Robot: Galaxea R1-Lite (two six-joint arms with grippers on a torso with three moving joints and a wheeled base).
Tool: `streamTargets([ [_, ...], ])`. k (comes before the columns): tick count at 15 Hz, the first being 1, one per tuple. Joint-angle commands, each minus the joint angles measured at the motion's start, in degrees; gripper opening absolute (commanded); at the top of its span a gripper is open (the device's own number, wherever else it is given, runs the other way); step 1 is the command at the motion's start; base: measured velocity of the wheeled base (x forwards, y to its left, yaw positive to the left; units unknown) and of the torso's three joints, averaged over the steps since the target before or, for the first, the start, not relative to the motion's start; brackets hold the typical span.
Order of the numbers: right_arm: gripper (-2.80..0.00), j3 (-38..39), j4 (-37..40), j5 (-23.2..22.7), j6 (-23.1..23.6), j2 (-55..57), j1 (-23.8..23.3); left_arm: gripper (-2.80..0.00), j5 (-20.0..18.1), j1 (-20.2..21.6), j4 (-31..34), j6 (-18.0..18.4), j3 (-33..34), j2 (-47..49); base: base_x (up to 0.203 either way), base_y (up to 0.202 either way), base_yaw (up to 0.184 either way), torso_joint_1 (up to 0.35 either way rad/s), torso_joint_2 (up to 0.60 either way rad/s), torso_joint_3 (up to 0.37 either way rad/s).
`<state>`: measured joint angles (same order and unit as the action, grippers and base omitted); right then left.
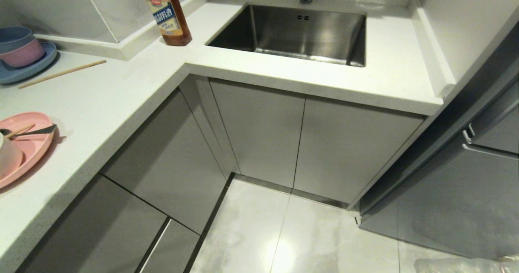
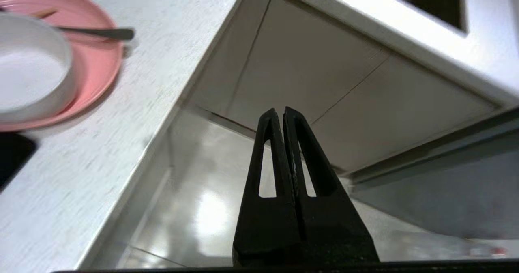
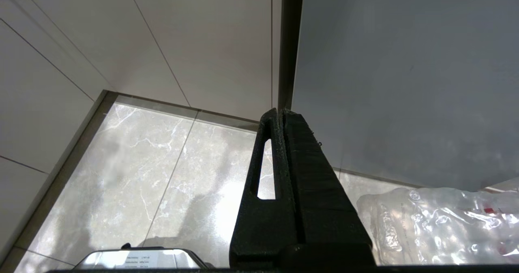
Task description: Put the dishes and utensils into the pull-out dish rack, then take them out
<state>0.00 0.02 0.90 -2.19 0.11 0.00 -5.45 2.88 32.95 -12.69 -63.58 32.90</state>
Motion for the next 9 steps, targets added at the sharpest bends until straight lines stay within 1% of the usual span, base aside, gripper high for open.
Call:
streamTargets([
  [1,-2.80,0.18,0.00,-0.02,0.00,-0.02,0.00,-2.80,0.02,0.61,-1.59,2.89,9.43,-12.42,0.000,0.000,0.000,0.000,0.00,0.000],
  [3,-2.80,0.10,-0.02,-0.02,0.00,-0.02,0.00,-2.80,1.20,0.38,-6.28,7.38,19.34,-17.49,0.000,0.000,0.000,0.000,0.00,0.000],
  [5,-2.80,0.17,-0.02,-0.02,0.00,-0.02,0.00,-2.80,4.13,-0.77,-13.23,10.44,29.02,-21.28,0.000,0.000,0.000,0.000,0.00,0.000],
  [6,-2.80,0.18,-0.02,-0.02,0.00,-0.02,0.00,-2.80,5.01,-1.65,-16.86,12.81,33.96,-24.41,0.000,0.000,0.000,0.000,0.00,0.000],
  [7,-2.80,0.09,-0.01,-0.02,0.00,-0.02,0.00,-2.80,5.43,-2.17,-18.91,14.68,37.67,-28.20,0.000,0.000,0.000,0.000,0.00,0.000],
  [9,-2.80,0.10,0.05,-0.02,0.00,-0.02,0.00,-2.80,5.68,-2.68,-20.80,16.31,44.23,-32.78,0.000,0.000,0.000,0.000,0.00,0.000],
])
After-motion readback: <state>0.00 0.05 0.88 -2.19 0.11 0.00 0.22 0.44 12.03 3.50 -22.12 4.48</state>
